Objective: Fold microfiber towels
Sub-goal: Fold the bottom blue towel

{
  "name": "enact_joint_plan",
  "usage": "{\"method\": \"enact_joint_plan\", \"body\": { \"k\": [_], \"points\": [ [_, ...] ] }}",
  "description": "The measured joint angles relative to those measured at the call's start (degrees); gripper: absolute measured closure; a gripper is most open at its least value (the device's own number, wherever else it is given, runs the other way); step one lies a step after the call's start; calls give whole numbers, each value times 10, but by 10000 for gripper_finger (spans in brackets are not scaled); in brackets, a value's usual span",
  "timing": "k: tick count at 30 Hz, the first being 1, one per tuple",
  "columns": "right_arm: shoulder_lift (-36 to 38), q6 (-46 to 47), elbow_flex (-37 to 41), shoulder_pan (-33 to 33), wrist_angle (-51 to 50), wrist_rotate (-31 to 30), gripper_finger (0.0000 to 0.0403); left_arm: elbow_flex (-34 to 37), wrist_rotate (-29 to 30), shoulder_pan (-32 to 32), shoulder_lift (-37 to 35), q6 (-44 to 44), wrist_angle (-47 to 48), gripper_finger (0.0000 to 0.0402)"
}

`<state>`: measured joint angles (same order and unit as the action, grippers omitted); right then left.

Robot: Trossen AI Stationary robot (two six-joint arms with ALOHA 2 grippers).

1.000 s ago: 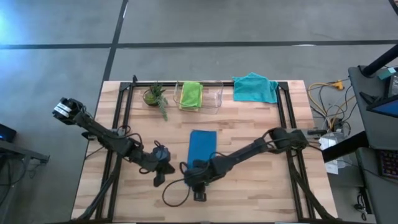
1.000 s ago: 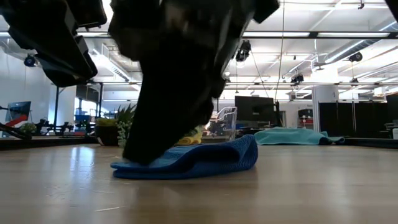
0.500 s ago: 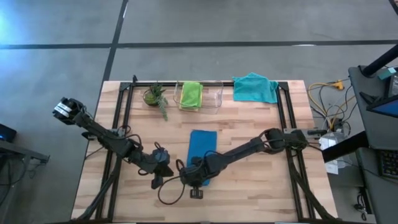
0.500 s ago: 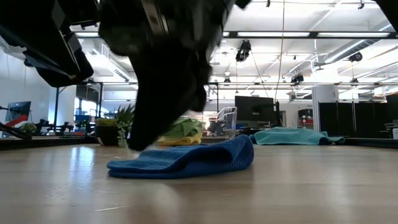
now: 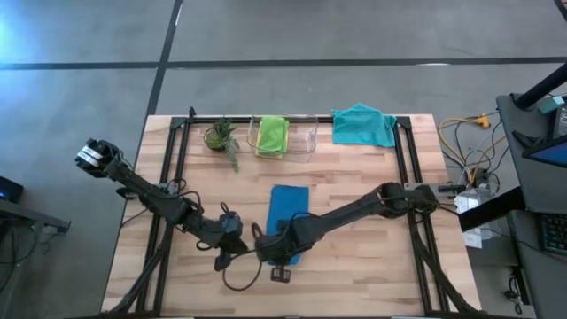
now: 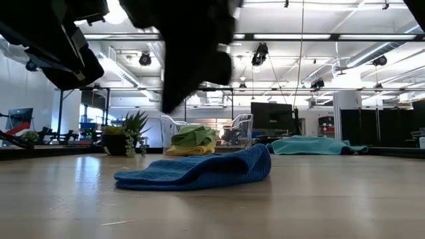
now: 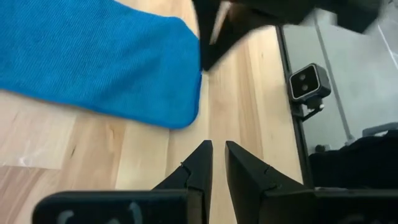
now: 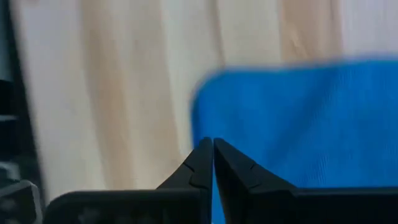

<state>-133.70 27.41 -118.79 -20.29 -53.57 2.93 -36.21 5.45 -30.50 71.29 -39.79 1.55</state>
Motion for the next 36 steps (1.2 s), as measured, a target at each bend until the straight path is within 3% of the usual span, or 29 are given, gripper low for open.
{"method": "enact_joint_plan", "body": {
  "k": [4, 12, 16, 19, 23, 27, 31, 36],
  "points": [
    [34, 61, 34, -30, -30, -47, 394, 0, 0, 1, 0, 19, -1, 373],
    [144, 333, 171, -155, -25, -290, 394, -3, -1, 4, 6, 58, -68, 373],
    [189, 490, 241, -210, -11, -350, 394, -14, -10, 13, 36, 109, -110, 363],
    [211, 553, 280, -237, 1, -390, 394, -33, -10, 21, 69, 144, -118, 332],
    [237, 568, 301, -243, 5, -417, 394, -55, -8, 34, 115, 182, -114, 276],
    [244, 522, 310, -243, 2, -427, 394, -80, -7, 40, 168, 242, -88, 235],
    [250, 506, 310, -235, 2, -449, 394, -112, -37, 36, 223, 316, -48, 224],
    [250, 501, 310, -228, 2, -451, 394, -151, -23, 39, 255, 355, 40, 224]
  ]
}}
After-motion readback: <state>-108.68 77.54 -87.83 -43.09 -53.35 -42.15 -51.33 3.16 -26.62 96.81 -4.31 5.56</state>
